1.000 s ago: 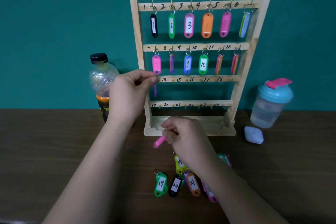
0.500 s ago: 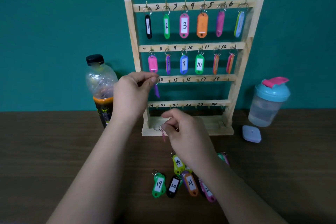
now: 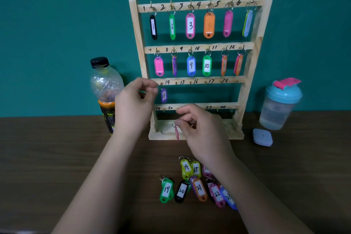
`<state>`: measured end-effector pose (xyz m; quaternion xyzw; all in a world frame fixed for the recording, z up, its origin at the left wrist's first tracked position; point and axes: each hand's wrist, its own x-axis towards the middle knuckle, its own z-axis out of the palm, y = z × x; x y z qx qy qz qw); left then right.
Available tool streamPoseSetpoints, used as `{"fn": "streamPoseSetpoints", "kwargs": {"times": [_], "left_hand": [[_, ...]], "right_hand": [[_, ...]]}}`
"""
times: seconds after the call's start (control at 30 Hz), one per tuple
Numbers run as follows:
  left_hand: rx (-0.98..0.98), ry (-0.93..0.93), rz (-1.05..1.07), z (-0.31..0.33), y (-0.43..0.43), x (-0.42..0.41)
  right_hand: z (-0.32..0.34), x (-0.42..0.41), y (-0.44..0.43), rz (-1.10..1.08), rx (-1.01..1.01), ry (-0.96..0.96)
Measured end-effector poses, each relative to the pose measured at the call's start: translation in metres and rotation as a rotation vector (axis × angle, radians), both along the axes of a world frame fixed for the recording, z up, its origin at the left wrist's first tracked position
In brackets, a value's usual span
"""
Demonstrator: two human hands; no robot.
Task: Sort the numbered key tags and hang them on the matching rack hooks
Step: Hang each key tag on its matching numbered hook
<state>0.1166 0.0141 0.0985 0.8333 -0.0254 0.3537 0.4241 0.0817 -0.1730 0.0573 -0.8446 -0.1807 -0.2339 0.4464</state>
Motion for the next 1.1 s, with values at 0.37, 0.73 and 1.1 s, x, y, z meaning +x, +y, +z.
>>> {"fn": "streamPoseSetpoints", "kwargs": {"times": [0.37,0.73,1.1], "left_hand": [[-0.063,0.28,-0.386,-0.032,-0.02,-0.033],[-0.04,0.178,-0.36,-0.022,-0.028,-0.035],[0.093,0.342,-0.302,-0.032,-0.017,-0.022]], "right_hand": [[0.014,0.004,-0.009,-0.034,0.139,-0.021],[0.014,0.007,-0.009,-0.104,0.133,-0.087],[-0.003,0.018,-0.023,-0.116,-0.063,0.057]]}}
